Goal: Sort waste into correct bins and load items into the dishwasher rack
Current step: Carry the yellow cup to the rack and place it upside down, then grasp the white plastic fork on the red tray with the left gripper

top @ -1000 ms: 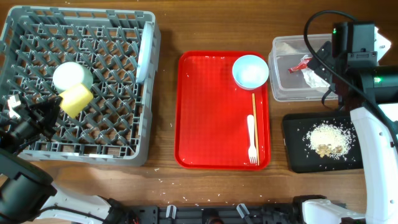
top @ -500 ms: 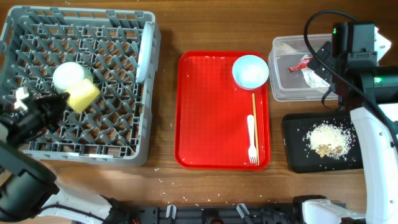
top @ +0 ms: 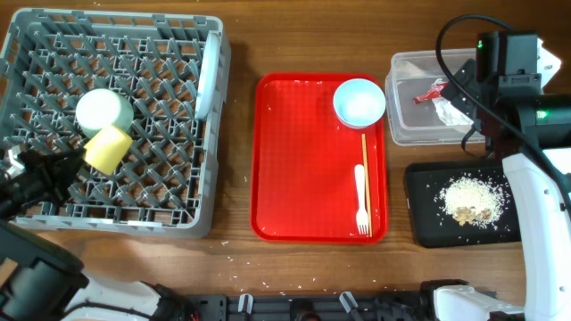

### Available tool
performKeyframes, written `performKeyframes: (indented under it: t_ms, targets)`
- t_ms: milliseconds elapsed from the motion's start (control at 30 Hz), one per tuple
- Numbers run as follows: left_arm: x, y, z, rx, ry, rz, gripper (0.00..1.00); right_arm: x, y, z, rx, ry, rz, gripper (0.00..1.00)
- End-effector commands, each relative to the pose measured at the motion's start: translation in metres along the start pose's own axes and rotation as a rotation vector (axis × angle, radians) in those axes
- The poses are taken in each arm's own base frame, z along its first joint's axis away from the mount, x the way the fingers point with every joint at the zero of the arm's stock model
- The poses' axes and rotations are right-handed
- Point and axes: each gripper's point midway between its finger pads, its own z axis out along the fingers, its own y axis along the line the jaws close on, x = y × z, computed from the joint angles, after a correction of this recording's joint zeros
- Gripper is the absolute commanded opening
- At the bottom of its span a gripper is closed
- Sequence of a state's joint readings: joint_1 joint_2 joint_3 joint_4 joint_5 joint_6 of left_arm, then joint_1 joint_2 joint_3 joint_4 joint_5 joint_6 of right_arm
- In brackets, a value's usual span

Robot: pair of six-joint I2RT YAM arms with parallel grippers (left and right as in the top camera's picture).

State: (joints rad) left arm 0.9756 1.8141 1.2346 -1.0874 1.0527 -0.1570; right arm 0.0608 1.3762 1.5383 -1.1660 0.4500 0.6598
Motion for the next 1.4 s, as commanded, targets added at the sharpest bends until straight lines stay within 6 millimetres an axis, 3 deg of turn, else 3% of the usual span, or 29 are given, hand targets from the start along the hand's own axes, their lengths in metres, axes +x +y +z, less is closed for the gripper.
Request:
performKeyframes:
  t_ms: [0, 100, 200, 267, 333, 367, 467, 533, 633, 767, 800, 867, 900, 1000, 1067, 1133, 1233, 1333, 1367]
  targets:
    - [-0.010, 0.045, -0.028, -0.379, -0.182, -0.056, 0.04, -0.006, -0.002, -0.002, 0.012, -0.021, 0.005, 1.00]
    - [-0.009, 0.052, -0.057, -0.524, -0.323, -0.109, 0.05, -0.006, -0.002, -0.002, 0.012, -0.021, 0.005, 1.00]
    - [-0.001, 0.037, -0.069, -0.522, -0.384, -0.070, 0.05, -0.006, -0.002, -0.002, 0.012, -0.021, 0.005, 1.00]
    - [0.012, 0.014, -0.075, -0.485, -0.419, 0.000, 0.04, -0.006, -0.002, -0.002, 0.012, -0.021, 0.005, 1.00]
    - [0.033, -0.026, -0.058, -0.430, -0.415, 0.177, 0.04, -0.006, -0.002, -0.002, 0.012, -0.021, 0.005, 1.00]
    - [0.039, -0.045, -0.040, -0.482, -0.438, 0.331, 0.04, -0.006, -0.002, -0.002, 0.012, -0.021, 0.005, 1.00]
    - [0.041, -0.041, -0.011, -0.648, -0.434, 0.448, 0.04, -0.006, -0.002, -0.002, 0.012, -0.021, 0.004, 1.00]
    - [0.032, -0.027, 0.013, -0.782, -0.417, 0.500, 0.04, -0.006, -0.002, -0.002, 0.012, -0.021, 0.005, 1.00]
    - [0.018, -0.005, 0.020, -0.847, -0.384, 0.448, 0.04, -0.006, -0.002, -0.002, 0.012, -0.021, 0.005, 1.00]
    - [0.009, 0.008, 0.014, -0.872, -0.383, 0.395, 0.04, -0.006, -0.002, -0.002, 0.012, -0.021, 0.005, 1.00]
    - [0.006, 0.012, 0.007, -0.899, -0.406, 0.373, 0.04, -0.006, -0.002, -0.002, 0.012, -0.021, 0.004, 1.00]
    - [0.000, 0.029, -0.026, -1.013, -0.536, 0.223, 0.04, -0.006, -0.002, -0.002, 0.012, -0.021, 0.005, 1.00]
    - [-0.001, 0.030, -0.030, -1.015, -0.547, 0.206, 0.04, -0.006, -0.002, -0.002, 0.012, -0.021, 0.005, 1.00]
    - [0.007, 0.016, -0.038, -0.950, -0.569, 0.204, 0.04, -0.006, -0.002, -0.002, 0.012, -0.021, 0.005, 1.00]
    - [0.020, -0.008, -0.042, -0.851, -0.587, 0.240, 0.04, -0.006, -0.002, -0.002, 0.012, -0.021, 0.005, 1.00]
    - [0.048, -0.045, -0.041, -0.660, -0.564, 0.299, 0.04, -0.006, -0.002, -0.002, 0.012, -0.020, 0.005, 1.00]
    - [0.139, -0.104, -0.017, -0.274, -0.304, 0.438, 0.04, -0.006, -0.002, -0.002, 0.012, -0.021, 0.005, 1.00]
    - [0.224, -0.108, 0.014, -0.254, -0.077, 0.633, 0.05, -0.006, -0.002, -0.002, 0.012, -0.021, 0.005, 1.00]
    - [0.257, -0.107, 0.029, -0.246, 0.029, 0.718, 0.11, -0.006, -0.002, -0.002, 0.011, -0.021, 0.005, 0.99]
